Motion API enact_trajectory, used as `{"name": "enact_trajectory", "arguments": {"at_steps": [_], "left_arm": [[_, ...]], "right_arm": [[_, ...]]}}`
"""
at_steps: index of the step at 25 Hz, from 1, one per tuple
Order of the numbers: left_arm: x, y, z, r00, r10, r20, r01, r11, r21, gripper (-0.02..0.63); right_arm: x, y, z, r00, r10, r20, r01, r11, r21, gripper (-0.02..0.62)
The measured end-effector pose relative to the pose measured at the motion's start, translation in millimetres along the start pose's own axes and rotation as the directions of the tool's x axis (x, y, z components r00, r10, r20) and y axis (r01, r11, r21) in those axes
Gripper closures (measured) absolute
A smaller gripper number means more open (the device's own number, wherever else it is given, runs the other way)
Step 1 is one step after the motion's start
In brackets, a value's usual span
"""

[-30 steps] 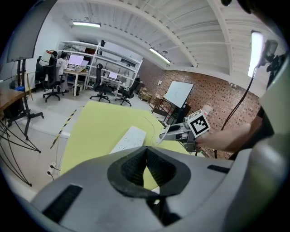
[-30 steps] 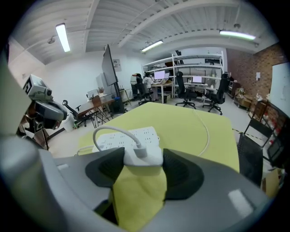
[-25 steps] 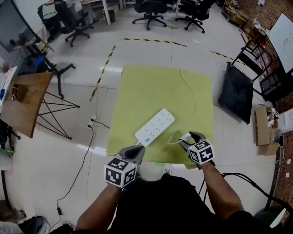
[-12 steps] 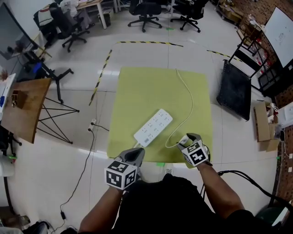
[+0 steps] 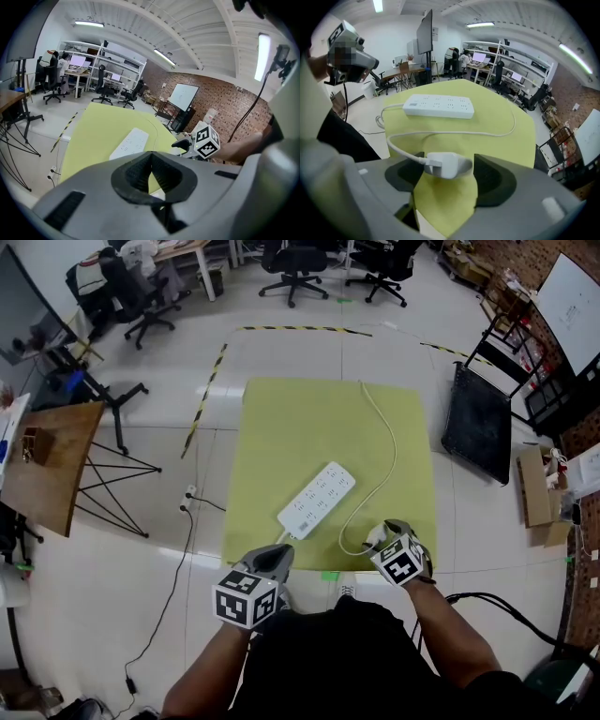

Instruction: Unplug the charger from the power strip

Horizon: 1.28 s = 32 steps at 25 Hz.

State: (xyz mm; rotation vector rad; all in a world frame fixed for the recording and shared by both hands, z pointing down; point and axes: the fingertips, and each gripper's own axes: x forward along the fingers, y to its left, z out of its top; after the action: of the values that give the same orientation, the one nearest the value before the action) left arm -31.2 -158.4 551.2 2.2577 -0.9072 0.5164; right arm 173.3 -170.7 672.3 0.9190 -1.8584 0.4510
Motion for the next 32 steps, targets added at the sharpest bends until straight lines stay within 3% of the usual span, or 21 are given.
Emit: {"name": "enact_trajectory", "arguments": {"at_steps": [16,20,23,25,26,27,28,29,30,31,32], "left_arm": [[-4.5,-12.1,-5.4,0.991,-0.128,-0.049,0.130,0.990,0.053,0.600],[-9.7,-11.7,-5.1,0.987,-0.156,-0.050,0.159,0.985,0.070,0.600],[-17.9,-11.7,-4.9,0.984,-0.176,-0.040,0.179,0.980,0.083,0.600],[-25.4,-12.4,-4.5,0.981,-0.190,-0.029,0.192,0.977,0.090,0.600],[-29.5,-13.6,-4.3,0.980,-0.199,-0.023,0.200,0.975,0.092,0.600],[-33.6,-15.5,-4.1,0.978,-0.210,-0.017,0.211,0.973,0.093,0.600],[-37.6,-17.6,-3.9,0.975,-0.222,-0.008,0.221,0.971,0.094,0.600],[-41.5,-19.2,-3.8,0.973,-0.232,0.004,0.231,0.968,0.095,0.600],[-45.0,-20.0,-3.3,0.970,-0.240,0.019,0.237,0.966,0.098,0.600],[-48.2,-20.2,-2.3,0.968,-0.247,0.037,0.242,0.965,0.102,0.600],[-50.9,-20.7,-0.7,0.966,-0.252,0.052,0.245,0.964,0.106,0.600]], "right_arm": [[-27.2,12.0,-82.9,0.985,-0.101,-0.137,0.122,0.981,0.151,0.250],[-36.7,17.9,-89.4,0.983,-0.125,-0.136,0.156,0.954,0.254,0.249],[-53.5,23.8,-76.9,0.986,-0.159,-0.052,0.167,0.910,0.379,0.263],[-70.1,29.8,-57.8,0.983,-0.164,0.085,0.091,0.832,0.546,0.324],[-80.9,33.2,-44.9,0.969,-0.161,0.187,0.001,0.759,0.651,0.377],[-93.3,36.3,-30.3,0.937,-0.165,0.308,-0.127,0.660,0.740,0.438],[-107.1,39.4,-14.7,0.881,-0.180,0.438,-0.281,0.546,0.789,0.512],[-121.2,43.0,0.8,0.800,-0.204,0.564,-0.442,0.435,0.784,0.594],[-135.0,47.2,15.2,0.702,-0.230,0.674,-0.591,0.340,0.732,0.594],[-148.1,51.9,27.9,0.598,-0.253,0.760,-0.712,0.268,0.649,0.594],[-160.4,56.6,38.7,0.498,-0.270,0.824,-0.802,0.217,0.556,0.594]]}}
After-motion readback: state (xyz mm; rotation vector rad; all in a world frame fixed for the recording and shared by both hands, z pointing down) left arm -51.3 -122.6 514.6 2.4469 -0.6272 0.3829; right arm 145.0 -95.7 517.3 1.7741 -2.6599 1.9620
